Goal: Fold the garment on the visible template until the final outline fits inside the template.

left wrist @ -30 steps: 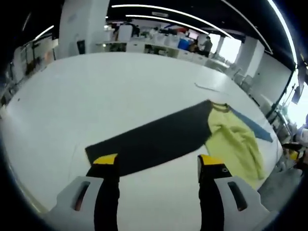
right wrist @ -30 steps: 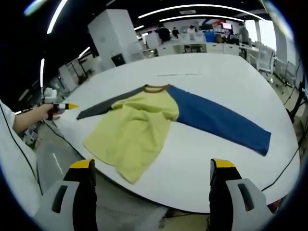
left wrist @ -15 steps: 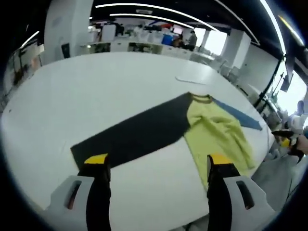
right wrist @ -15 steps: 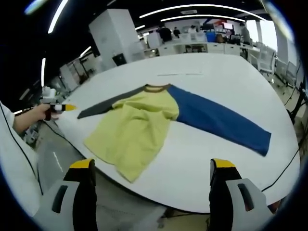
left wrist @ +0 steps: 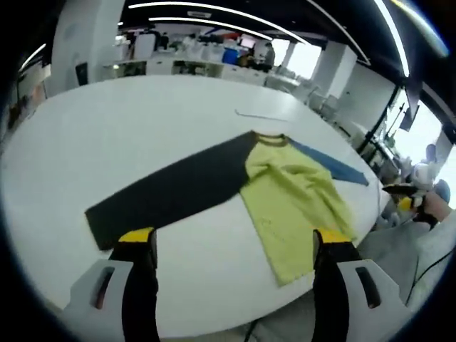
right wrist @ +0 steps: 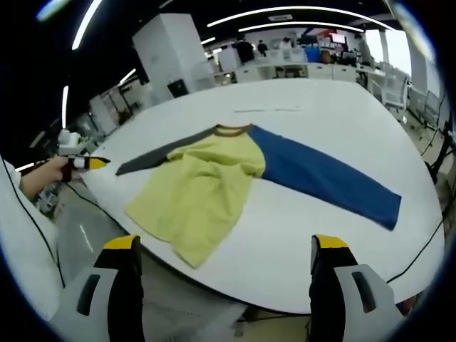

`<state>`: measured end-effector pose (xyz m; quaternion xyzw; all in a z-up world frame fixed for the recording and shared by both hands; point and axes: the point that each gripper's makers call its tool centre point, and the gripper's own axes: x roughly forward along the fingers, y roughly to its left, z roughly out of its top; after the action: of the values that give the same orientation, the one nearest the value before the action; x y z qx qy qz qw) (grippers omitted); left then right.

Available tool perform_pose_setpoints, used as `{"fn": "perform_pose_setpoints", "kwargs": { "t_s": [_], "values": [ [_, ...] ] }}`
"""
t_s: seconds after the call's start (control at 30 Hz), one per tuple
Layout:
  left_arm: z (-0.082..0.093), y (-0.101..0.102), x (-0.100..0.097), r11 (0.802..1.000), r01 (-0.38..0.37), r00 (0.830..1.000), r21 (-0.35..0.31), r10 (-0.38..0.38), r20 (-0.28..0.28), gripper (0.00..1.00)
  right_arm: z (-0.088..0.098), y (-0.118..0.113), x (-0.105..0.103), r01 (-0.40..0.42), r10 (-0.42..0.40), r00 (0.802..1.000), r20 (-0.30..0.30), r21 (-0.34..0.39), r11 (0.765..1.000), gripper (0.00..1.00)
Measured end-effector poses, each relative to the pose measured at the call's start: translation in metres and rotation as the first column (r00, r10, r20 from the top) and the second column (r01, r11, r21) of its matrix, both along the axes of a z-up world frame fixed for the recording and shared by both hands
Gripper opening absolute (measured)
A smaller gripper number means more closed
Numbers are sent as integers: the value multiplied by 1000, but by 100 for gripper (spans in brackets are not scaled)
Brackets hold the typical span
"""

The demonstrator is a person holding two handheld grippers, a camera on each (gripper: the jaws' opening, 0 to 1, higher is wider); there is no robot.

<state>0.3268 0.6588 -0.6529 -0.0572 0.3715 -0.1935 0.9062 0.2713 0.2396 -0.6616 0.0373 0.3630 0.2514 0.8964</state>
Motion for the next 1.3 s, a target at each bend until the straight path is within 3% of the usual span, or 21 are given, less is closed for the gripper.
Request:
{"fn": "perform_pose_setpoints", "kwargs": {
  "t_s": [0.13,0.23,0.5,1.3],
  "values": [
    [1,-5,-9,999,31,1000,19,-31,4,91,0,0,-1,-1,1,1000,-1,0,1000,98],
    [3,-10,-14,999,37,999,-11,-37,0,93,0,-1,-2,-1,1,1000,-1,0,1000,98],
    [1,-20,-28,997,76,997,-14,-76,-20,99,1,-1,-3,-3,3,1000,0,1,1000,98],
    [9,-36,-60,988,148,989,-49,-149,-20,100,2,5,-12,-39,39,999,1,8,999,98]
  ]
}}
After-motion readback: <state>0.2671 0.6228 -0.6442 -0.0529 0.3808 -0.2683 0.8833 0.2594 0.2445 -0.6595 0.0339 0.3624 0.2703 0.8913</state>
